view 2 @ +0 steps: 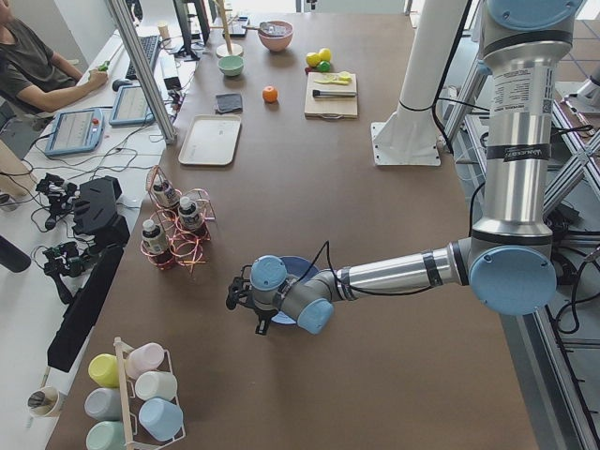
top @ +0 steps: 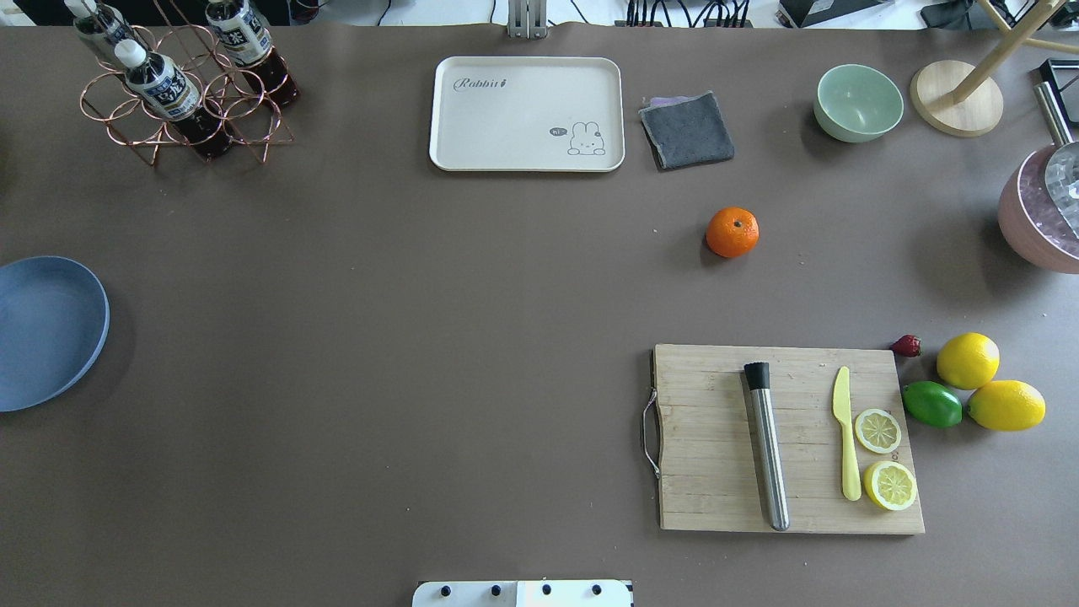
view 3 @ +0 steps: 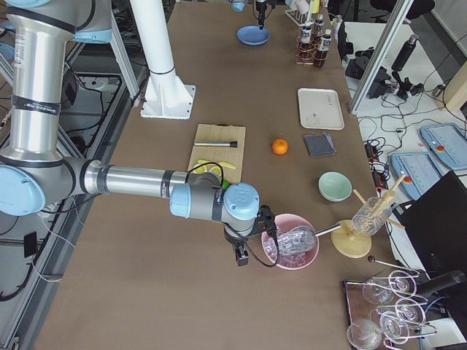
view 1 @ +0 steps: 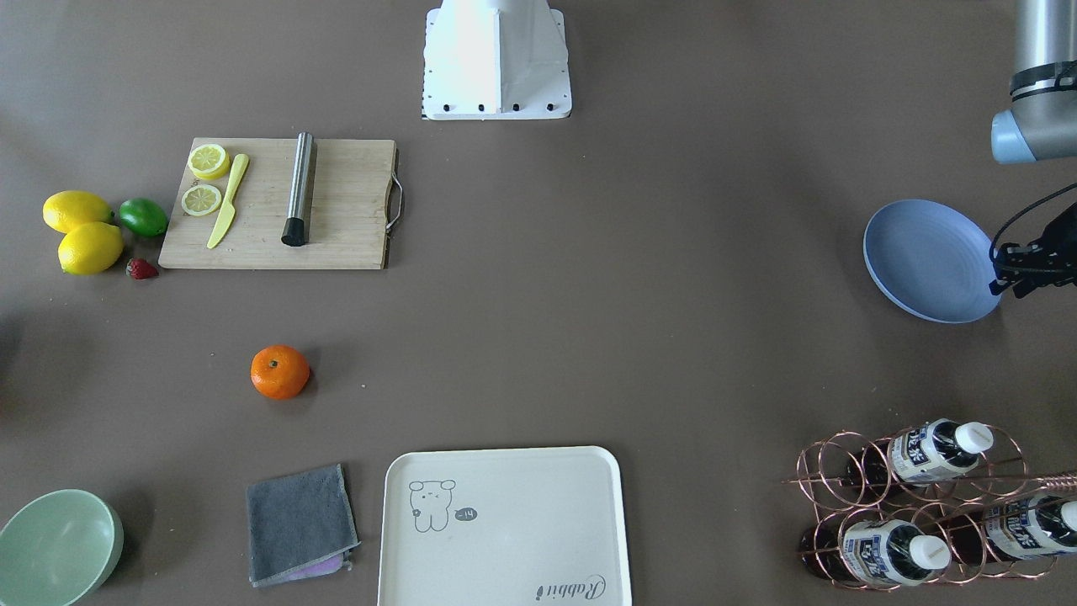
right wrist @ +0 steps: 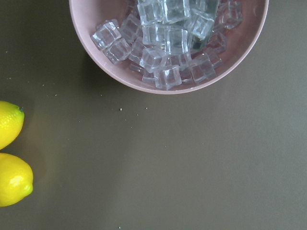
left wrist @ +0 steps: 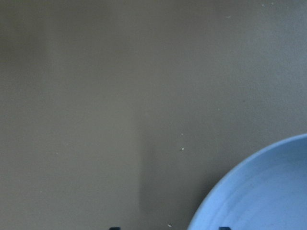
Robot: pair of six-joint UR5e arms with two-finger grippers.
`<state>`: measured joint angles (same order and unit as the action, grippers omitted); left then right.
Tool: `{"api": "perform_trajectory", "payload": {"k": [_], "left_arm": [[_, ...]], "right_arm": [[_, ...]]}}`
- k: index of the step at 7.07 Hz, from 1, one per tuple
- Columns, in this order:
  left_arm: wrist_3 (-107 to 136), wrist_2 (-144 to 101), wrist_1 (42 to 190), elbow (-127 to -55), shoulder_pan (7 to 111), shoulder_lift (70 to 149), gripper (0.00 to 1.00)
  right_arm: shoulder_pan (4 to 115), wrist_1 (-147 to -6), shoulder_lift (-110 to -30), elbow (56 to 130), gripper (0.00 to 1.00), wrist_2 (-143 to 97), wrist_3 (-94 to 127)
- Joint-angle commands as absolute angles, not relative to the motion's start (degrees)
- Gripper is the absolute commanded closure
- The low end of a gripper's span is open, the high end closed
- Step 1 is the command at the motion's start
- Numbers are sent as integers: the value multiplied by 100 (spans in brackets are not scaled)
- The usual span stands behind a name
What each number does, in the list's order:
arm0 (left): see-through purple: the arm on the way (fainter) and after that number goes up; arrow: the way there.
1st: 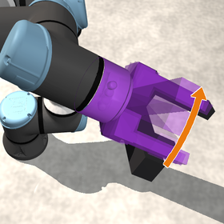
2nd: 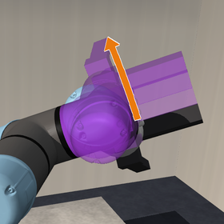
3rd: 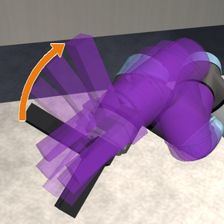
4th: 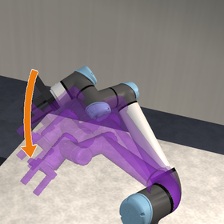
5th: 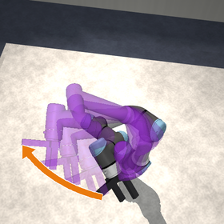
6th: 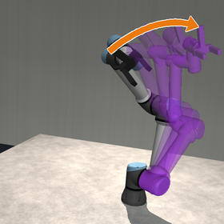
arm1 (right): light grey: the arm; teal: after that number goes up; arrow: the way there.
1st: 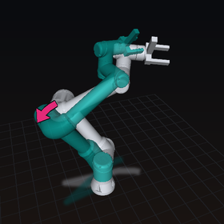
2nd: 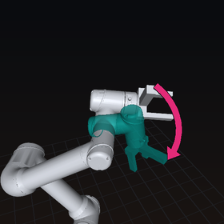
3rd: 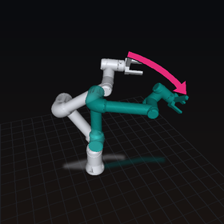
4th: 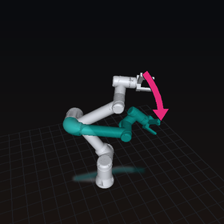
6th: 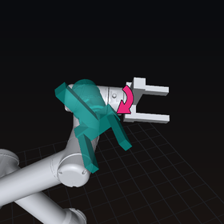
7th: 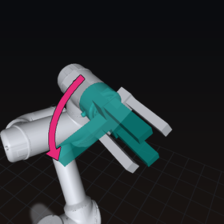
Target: Pick orange to plate
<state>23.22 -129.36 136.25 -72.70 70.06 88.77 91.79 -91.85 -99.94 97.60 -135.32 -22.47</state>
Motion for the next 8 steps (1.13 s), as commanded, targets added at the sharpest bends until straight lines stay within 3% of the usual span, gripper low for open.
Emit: {"api": "perform_trajectory", "payload": {"k": [1, 4, 6, 8], "left_arm": [[2329, -12973, 13623, -7312, 7005, 8877, 100], [2799, -13892, 13553, -7767, 7005, 8912, 100], [4833, -13904, 13518, -9037, 6674, 8903, 100], [6943, -13092, 12855, -10487, 5377, 9130, 100]], "right_arm": [[9184, -9185, -9993, 9791, 0, -13544, -2241], [9176, -9185, -9714, 9817, 0, -13702, -2163], [8818, -9185, -9266, 9974, 0, -14078, -1288], [7897, -9185, -8818, 10526, 0, -14063, 605]]}}
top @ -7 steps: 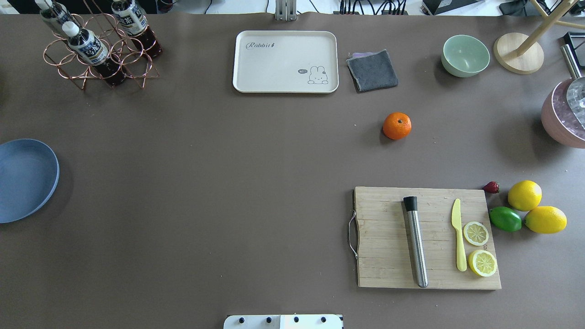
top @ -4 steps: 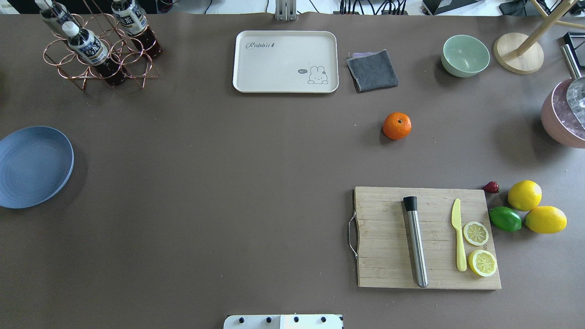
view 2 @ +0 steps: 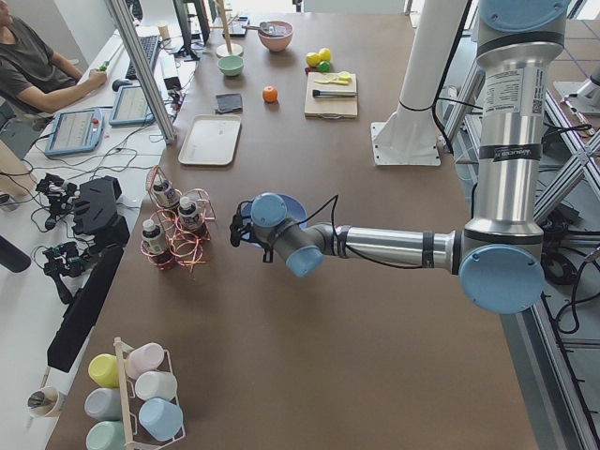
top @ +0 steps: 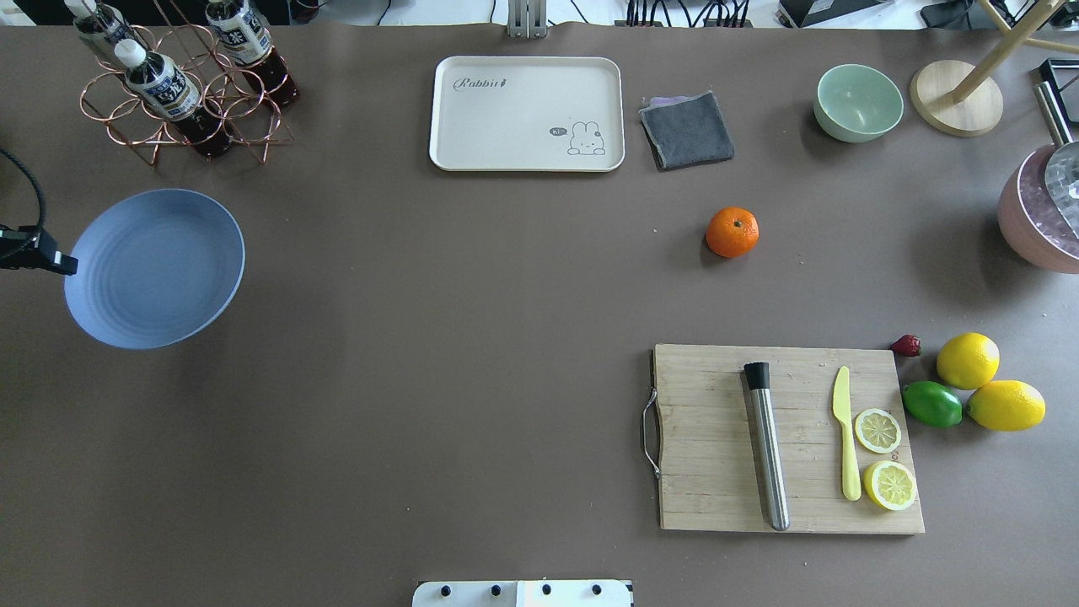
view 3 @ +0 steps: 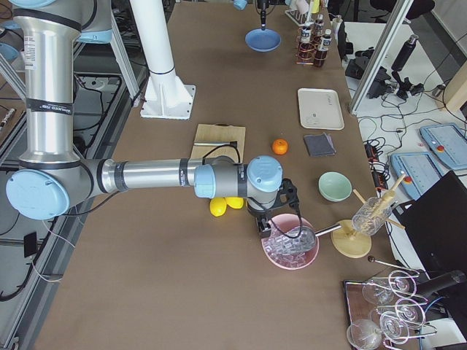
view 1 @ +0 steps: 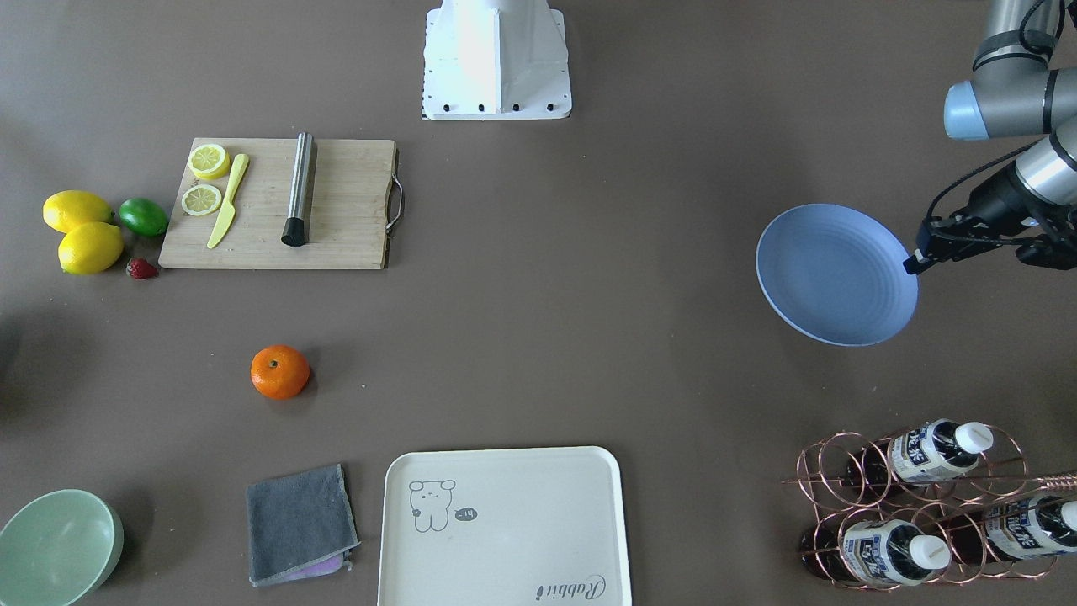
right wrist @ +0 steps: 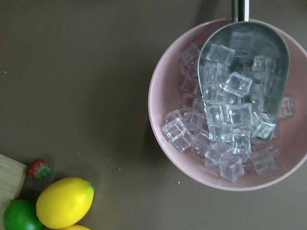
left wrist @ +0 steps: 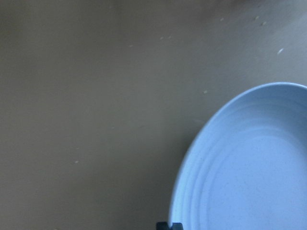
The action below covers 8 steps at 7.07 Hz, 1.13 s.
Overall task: Pick orange to plate
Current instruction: 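Push the blue plate inward with the left gripper while right moves above orange, then lower the right gripper onto the orange and close on it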
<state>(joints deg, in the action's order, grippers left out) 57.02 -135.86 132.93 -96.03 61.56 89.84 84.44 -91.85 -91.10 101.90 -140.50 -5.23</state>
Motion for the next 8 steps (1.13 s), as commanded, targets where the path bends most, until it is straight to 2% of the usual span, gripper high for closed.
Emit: {"api": "perform_trajectory", "payload": {"k": [1, 3, 4, 5, 8], "left_arm": [[7544, -12547, 12432, -10729, 4822, 9593, 100], [8601, -11370, 11599, -10487, 3425, 10935, 100], [8639, -10964, 11384, -10268, 3080, 11403, 100], [8744, -10882, 11382, -10118, 2937, 11521, 100], [8745, -10715, 11391, -9714, 2726, 11863, 100]], "right_arm": [[7518, -9176, -8528, 10660, 0, -14036, 1320], [6649, -9176, -7852, 10661, 0, -13539, 2517], [6244, -8871, -7631, 10583, 0, -13379, 2949], [5770, -8355, -7551, 10539, 0, -12968, 3684], [4915, -7375, -6911, 9575, 0, -12132, 4647]]}}
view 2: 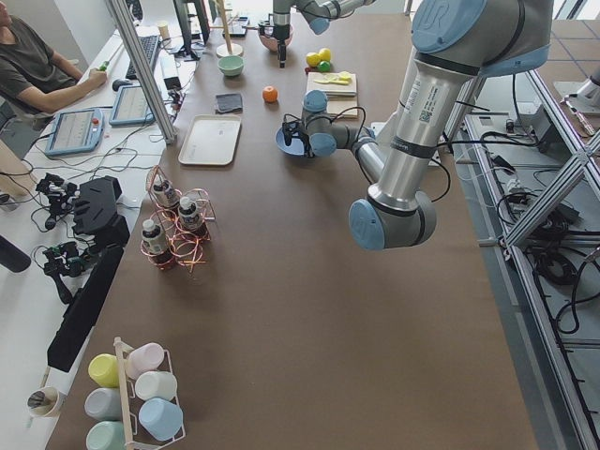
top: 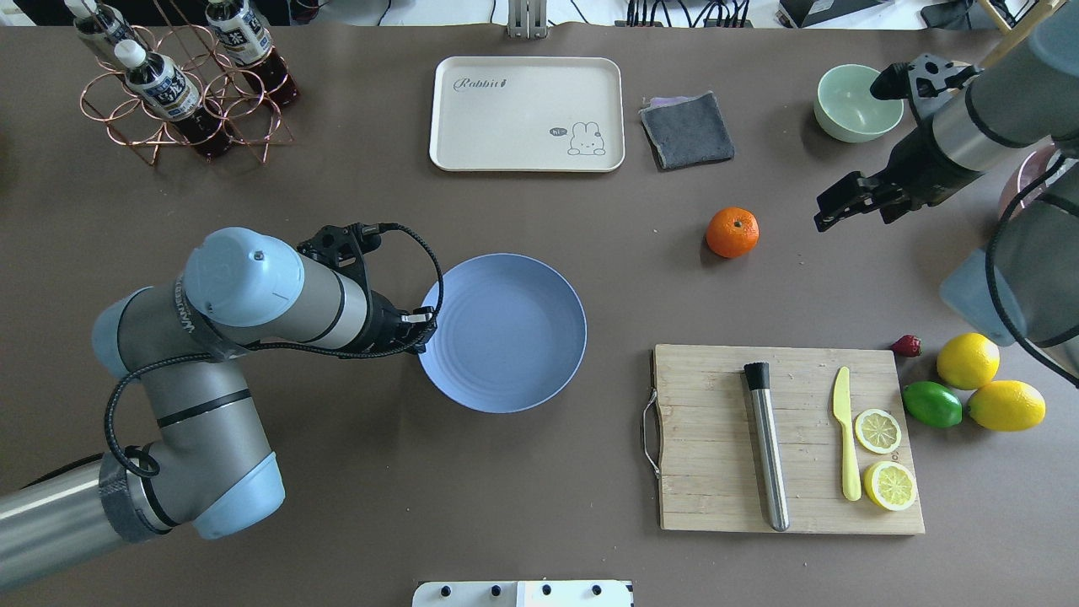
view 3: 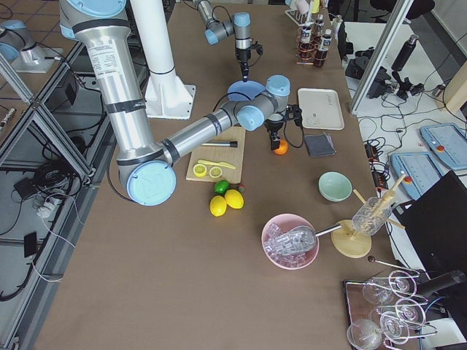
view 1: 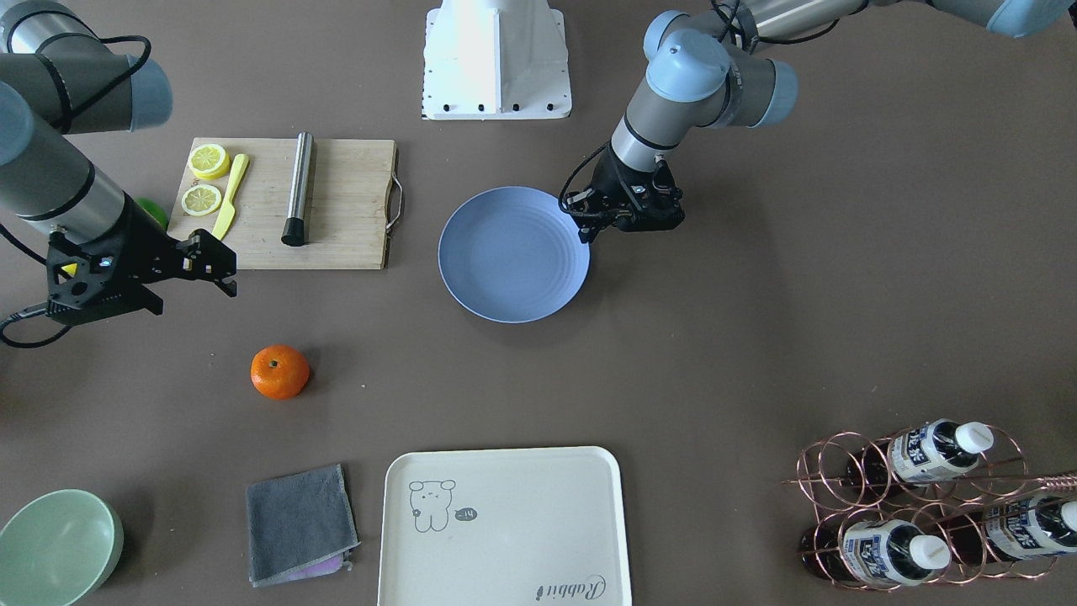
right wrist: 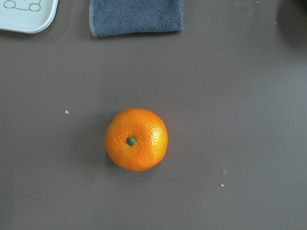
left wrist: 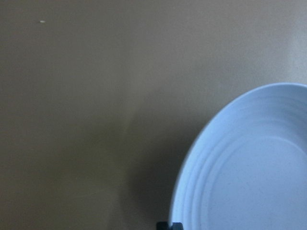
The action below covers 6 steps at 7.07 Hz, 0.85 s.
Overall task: Pick orange to plate
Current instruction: 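Lower the right gripper onto the orange and close on it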
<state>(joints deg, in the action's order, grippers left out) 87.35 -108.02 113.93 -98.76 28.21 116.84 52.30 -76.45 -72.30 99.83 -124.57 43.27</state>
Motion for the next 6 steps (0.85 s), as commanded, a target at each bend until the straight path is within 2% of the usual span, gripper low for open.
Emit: {"api": "perform_trajectory", "payload": {"k": [1, 2, 3, 4, 5, 6], "left_arm": [[8754, -10601, 11391, -9695, 2629, 11917, 100], [8763, -10600, 11391, -9694, 2619, 11909, 100], [8754, -10591, 11391, -9703, 2619, 11909, 40], [8754, -10591, 11391, -9712, 2619, 11909, 15], [8754, -10591, 11391, -9703, 2619, 11918, 4], [8754, -10591, 11391, -9712, 2619, 11918, 3]], "right_arm": [[4835, -7365, -6673, 9275, 0, -11972, 4667], [4799, -7217, -6532, 8985, 0, -11805, 4667], [4790, -6850, -6391, 8556, 0, -11682, 4658], [4790, -6429, -6285, 8099, 0, -11655, 4650], [4790, -6320, -6249, 7990, 0, -11654, 4658], [4755, -6319, -6240, 7963, 0, -11654, 4658]]}}
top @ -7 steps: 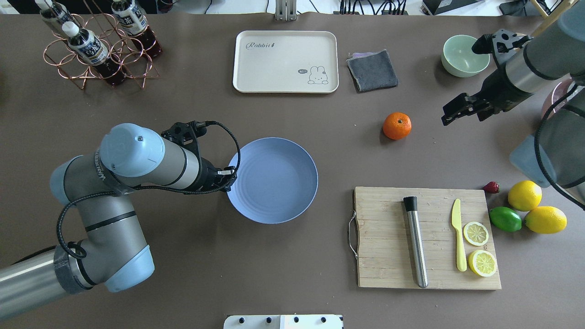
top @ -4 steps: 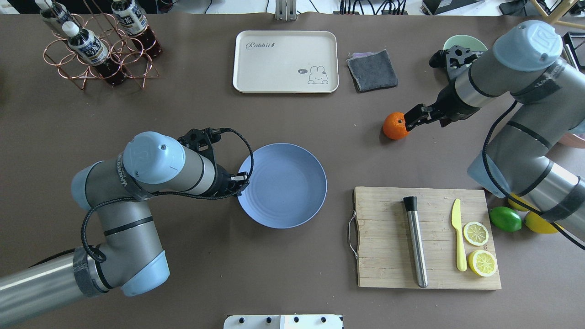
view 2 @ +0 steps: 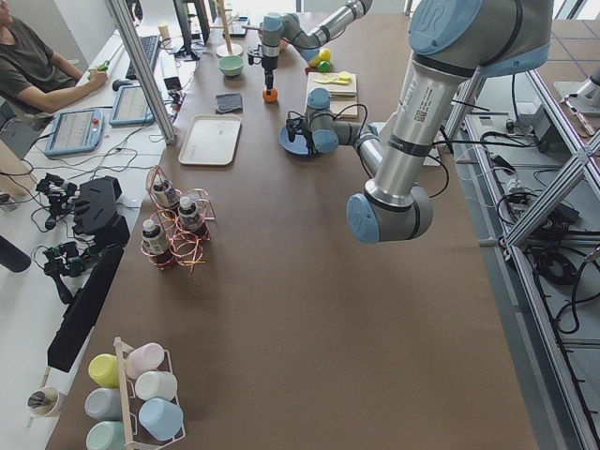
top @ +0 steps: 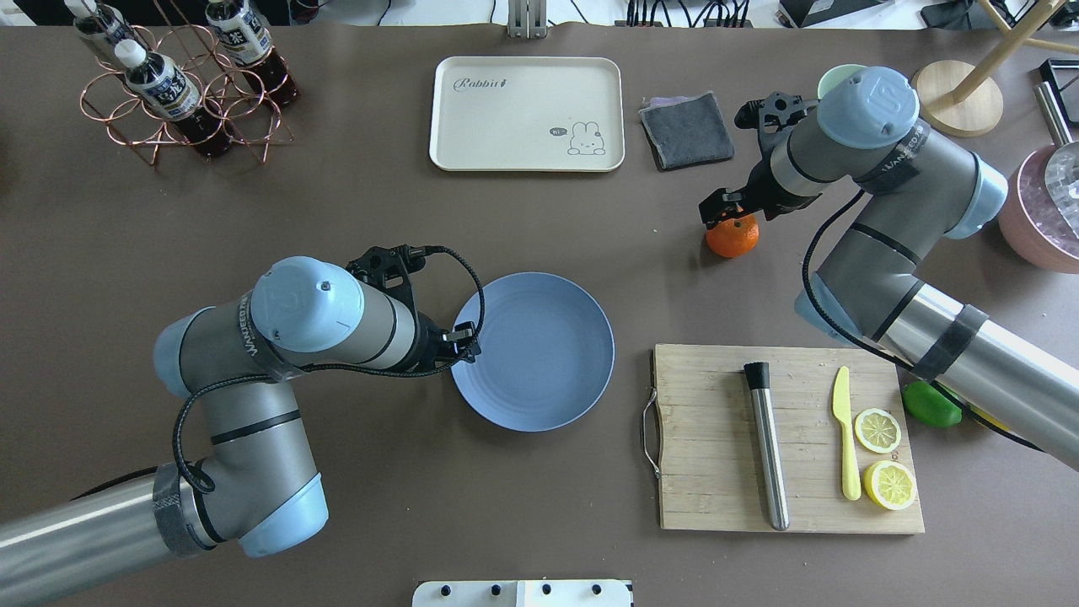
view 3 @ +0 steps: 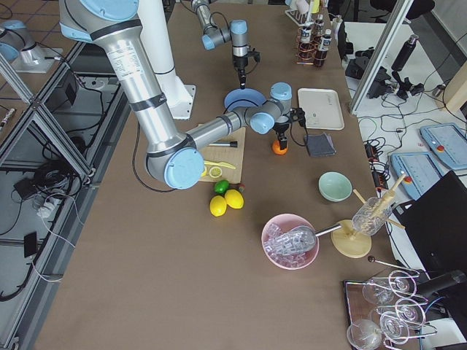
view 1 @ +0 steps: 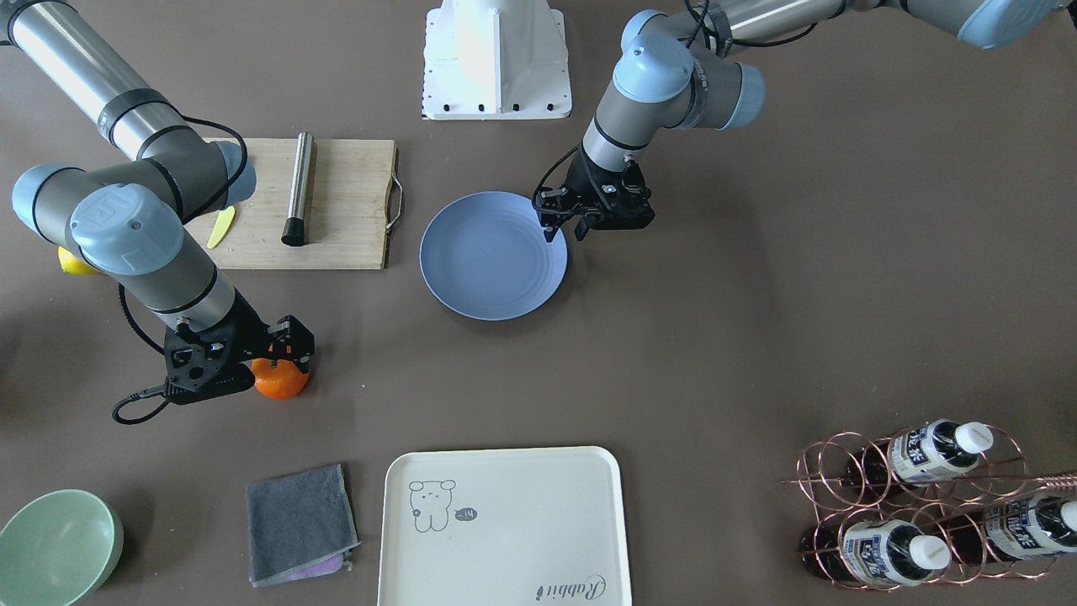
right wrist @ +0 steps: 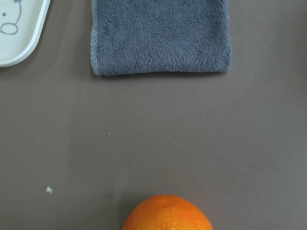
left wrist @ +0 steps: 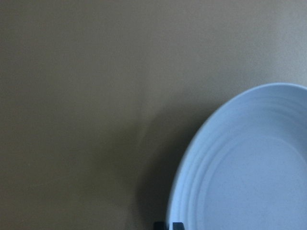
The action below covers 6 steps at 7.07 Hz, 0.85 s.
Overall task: Pick orange to plate
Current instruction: 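Lower the right gripper onto the orange and close on it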
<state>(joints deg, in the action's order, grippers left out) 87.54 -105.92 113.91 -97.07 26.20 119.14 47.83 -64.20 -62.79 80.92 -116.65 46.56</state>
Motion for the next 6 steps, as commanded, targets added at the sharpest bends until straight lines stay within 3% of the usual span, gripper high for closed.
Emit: {"api": "perform_trajectory", "payload": {"k": [1, 2, 3, 4, 6], "left_arm": [[8763, -10591, 11391, -9712, 2619, 11918, 3], [8763, -10582, 11391, -9712, 2619, 11918, 3], [8763, -10565, 11391, -9712, 2619, 11918, 3], [8763, -10556, 11391, -9712, 2619, 11918, 3], [8754, -10556, 11391, -9712, 2619, 11927, 3]], "right_arm": [[4677, -6311, -6249, 7928, 0, -11646, 4658], [4606, -6311, -6266, 7928, 2, -11637, 4658], [4597, -6319, -6267, 7936, 31, -11628, 4676], [4614, -6337, -6249, 7980, 99, -11645, 4676], [4772, -6598, -6066, 8216, 100, -11907, 4684]]}}
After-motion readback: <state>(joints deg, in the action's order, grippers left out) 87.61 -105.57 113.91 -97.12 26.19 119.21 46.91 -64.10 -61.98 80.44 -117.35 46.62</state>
